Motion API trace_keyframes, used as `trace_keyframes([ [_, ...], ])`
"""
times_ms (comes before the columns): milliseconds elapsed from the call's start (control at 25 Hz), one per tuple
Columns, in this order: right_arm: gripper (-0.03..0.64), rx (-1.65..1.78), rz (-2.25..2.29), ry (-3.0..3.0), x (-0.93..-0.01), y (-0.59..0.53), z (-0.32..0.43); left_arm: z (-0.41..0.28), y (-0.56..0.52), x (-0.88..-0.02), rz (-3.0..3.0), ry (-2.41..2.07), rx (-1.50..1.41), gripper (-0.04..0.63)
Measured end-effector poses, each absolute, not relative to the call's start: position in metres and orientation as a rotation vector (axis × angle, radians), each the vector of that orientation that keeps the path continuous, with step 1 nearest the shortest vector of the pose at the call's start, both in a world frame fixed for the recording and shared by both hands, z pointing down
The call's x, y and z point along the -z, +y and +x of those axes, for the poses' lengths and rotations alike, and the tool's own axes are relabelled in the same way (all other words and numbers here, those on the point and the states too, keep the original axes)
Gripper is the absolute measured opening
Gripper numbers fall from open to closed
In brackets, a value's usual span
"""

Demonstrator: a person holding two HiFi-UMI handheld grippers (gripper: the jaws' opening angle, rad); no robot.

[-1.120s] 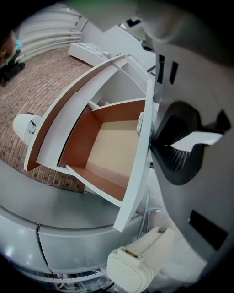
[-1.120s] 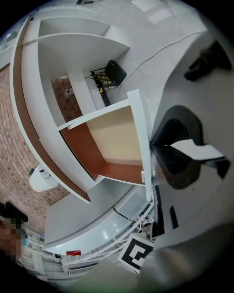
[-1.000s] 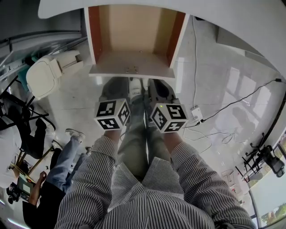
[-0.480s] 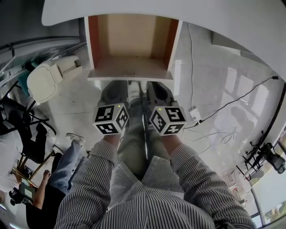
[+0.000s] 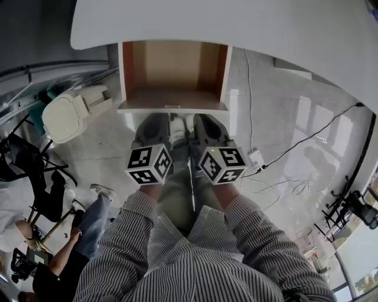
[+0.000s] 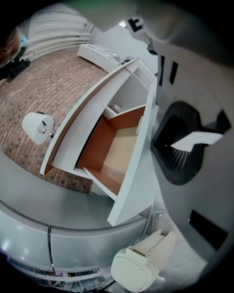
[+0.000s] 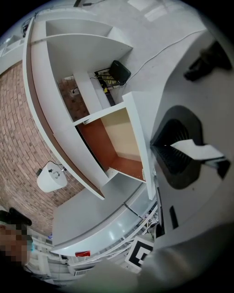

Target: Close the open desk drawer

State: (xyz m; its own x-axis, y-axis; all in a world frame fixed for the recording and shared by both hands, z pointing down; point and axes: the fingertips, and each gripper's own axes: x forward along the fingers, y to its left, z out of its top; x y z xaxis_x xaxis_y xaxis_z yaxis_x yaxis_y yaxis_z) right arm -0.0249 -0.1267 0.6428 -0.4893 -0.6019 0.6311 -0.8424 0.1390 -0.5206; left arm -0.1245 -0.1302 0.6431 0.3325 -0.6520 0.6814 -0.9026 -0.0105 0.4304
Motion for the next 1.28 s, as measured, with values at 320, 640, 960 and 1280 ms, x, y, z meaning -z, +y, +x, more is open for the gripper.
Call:
trace_keyframes([
  [320, 0.017, -1.253, 1.418, -2.199, -0.621, -0.139, -0.024, -0.124, -0.142, -0.622, 1.757, -1.393, -0.305, 0.012],
  [640, 0.017, -1.254, 1.429, -2.234, -0.604, -0.150, -0.025, -0.125, -0.152, -0.606, 1.785, -1.390, -0.281, 0.012],
  [960, 0.017, -1.241, 1.439, -2.244, -0.598, -0.154, -0.025, -0.125, -0.155, -0.601, 1.765, -1.404, -0.275, 0.012],
  [1280, 0.017, -1.201, 1.411, -2.277, -0.601, -0.155, -0.024, -0.123, -0.157, -0.604, 1.761, -1.408, -0.271, 0.012],
])
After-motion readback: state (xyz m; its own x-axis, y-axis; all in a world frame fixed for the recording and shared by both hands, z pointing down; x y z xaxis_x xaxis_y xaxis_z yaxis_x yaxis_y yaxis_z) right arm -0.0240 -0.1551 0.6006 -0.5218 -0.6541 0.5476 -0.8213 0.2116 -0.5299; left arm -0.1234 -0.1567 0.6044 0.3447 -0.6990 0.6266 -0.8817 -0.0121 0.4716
